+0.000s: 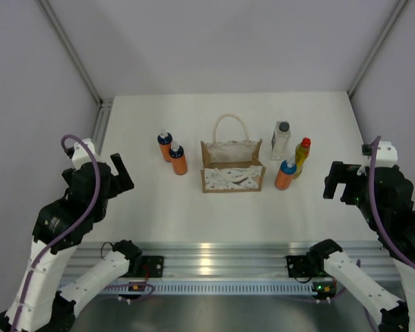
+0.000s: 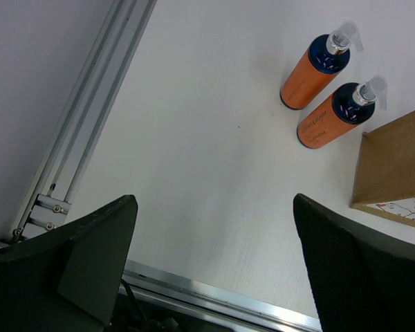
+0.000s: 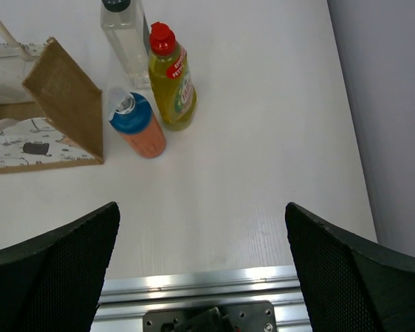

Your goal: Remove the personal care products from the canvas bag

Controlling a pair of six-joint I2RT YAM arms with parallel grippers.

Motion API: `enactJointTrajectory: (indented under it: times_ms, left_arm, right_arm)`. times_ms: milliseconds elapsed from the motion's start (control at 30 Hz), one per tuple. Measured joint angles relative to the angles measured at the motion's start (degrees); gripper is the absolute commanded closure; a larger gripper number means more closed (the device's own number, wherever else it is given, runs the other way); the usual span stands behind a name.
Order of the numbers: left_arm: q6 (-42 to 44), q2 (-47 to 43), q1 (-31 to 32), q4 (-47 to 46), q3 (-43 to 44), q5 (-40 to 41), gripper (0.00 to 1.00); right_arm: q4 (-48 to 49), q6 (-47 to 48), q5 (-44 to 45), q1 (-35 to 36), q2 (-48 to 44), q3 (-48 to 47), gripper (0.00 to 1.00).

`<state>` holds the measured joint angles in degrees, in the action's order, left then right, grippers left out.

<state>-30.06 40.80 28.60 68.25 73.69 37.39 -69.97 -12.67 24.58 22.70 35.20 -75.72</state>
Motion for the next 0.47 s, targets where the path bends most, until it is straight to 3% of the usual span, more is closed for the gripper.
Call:
enactJointTrajectory:
  times_ms: [467]
  left_arm:
    - [0.0,-1.3,0.0,0.0,-2.0,0.0,0.01]
  right_arm:
    - [-0.2,-1.1,0.9,0.0,0.1,0.6,0.01]
